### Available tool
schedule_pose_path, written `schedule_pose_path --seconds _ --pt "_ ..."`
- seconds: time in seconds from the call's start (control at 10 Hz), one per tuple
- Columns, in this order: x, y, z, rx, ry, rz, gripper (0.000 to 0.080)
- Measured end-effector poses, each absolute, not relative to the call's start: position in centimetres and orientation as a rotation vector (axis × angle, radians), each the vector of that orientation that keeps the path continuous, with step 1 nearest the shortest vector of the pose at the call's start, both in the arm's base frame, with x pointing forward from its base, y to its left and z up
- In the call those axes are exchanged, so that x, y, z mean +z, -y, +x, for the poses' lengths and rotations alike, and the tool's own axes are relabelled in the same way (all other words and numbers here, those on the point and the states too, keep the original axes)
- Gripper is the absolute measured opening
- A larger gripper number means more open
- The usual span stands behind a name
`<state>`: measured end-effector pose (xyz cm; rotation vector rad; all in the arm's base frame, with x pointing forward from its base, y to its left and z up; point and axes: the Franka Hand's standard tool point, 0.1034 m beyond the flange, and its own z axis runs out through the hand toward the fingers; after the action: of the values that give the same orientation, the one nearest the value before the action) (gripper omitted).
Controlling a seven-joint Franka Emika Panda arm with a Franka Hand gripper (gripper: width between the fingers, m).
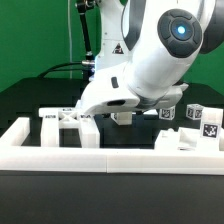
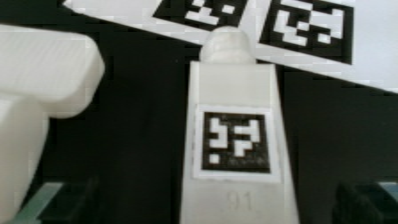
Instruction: Assemble chair
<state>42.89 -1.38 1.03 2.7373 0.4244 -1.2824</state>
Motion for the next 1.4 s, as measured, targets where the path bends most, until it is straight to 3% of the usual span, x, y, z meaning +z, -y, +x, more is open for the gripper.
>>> schedule_pose_path --seconds 0.3,0.5,1.0,1.4 --pt "0.7 1.4 42.6 -1.294 -0.425 2.732 0.0637" --pt "0.6 1.4 42.6 -1.296 -0.426 2.731 0.0288" --pt "1.2 1.2 43.5 -1.273 -0.438 2.741 0.029" --pt "6.0 -0.1 46.8 -1.153 -0.446 2.832 0.0291"
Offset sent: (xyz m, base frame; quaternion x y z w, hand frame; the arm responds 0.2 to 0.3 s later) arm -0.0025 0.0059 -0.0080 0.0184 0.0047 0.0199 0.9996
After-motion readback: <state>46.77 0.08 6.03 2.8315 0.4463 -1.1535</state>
